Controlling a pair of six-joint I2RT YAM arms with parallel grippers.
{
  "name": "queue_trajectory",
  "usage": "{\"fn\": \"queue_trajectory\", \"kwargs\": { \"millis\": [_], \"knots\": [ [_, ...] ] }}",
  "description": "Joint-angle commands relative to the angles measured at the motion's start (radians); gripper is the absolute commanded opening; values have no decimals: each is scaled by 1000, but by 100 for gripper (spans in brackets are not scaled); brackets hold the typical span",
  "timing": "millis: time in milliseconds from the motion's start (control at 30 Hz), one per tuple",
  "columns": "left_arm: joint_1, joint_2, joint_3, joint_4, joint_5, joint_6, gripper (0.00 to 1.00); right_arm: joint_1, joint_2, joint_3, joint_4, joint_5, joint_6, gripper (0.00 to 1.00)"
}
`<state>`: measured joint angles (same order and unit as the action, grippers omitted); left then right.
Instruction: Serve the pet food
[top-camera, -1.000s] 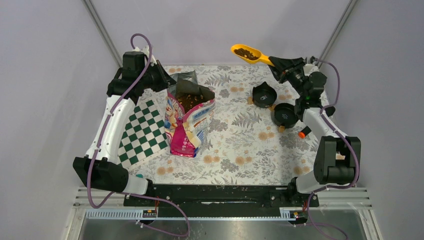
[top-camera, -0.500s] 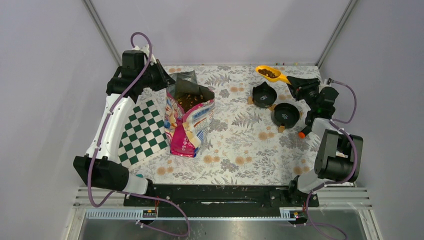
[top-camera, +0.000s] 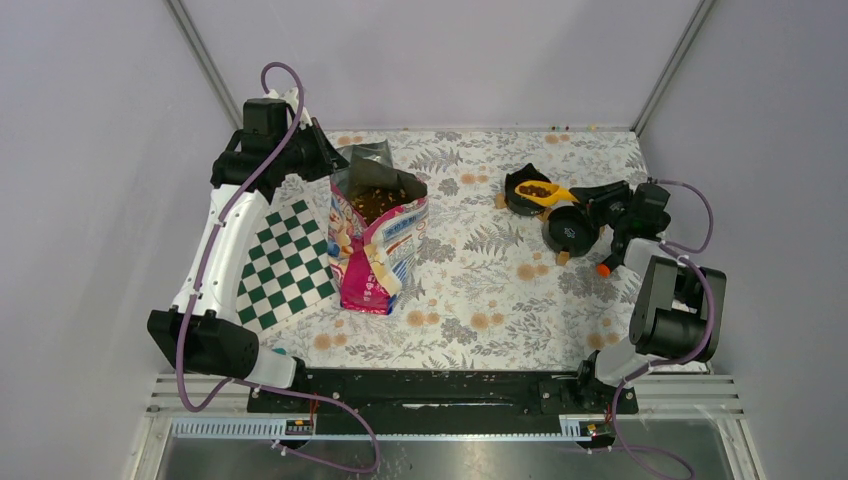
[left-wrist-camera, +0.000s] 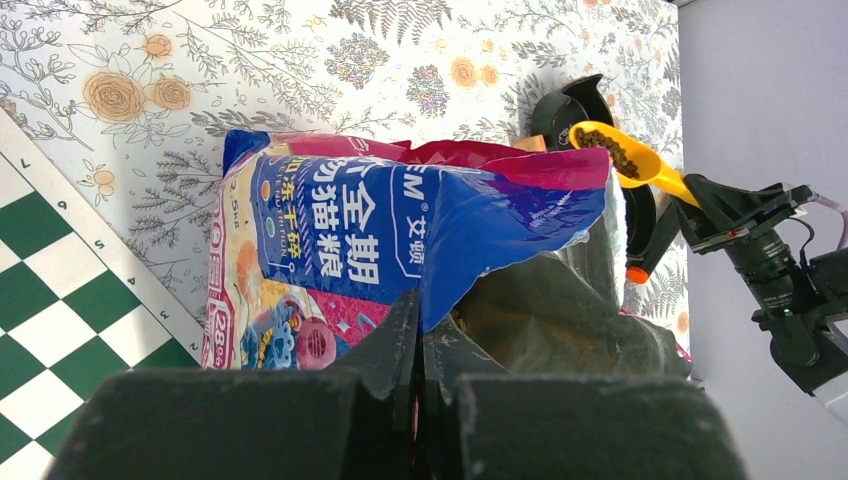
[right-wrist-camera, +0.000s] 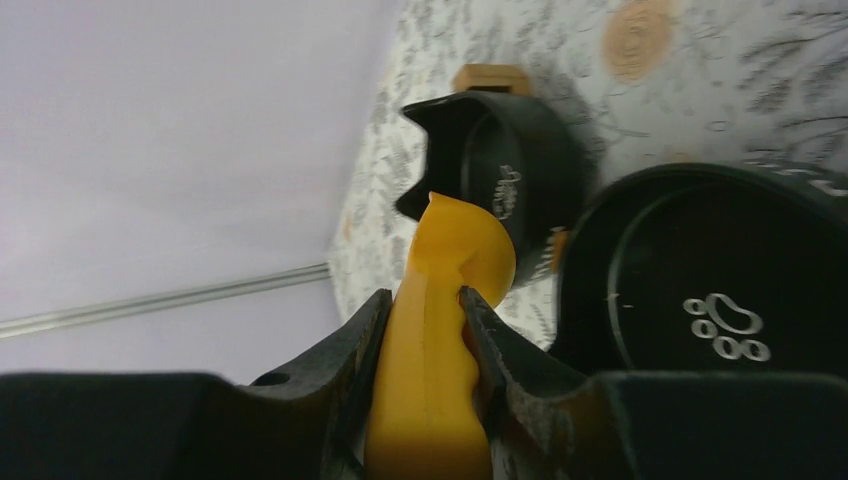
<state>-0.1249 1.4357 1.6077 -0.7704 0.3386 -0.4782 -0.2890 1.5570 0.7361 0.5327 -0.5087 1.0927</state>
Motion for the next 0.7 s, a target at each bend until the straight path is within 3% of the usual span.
{"fn": "queue_trajectory", "kwargs": {
  "millis": [0, 667],
  "knots": [
    [10, -21, 65, 117, 9, 1, 0, 2, -55, 75, -157, 85, -165, 0],
    [11, -35, 38, 117, 4, 16, 0, 184, -85, 357, -525, 389, -485, 0]
  ]
}}
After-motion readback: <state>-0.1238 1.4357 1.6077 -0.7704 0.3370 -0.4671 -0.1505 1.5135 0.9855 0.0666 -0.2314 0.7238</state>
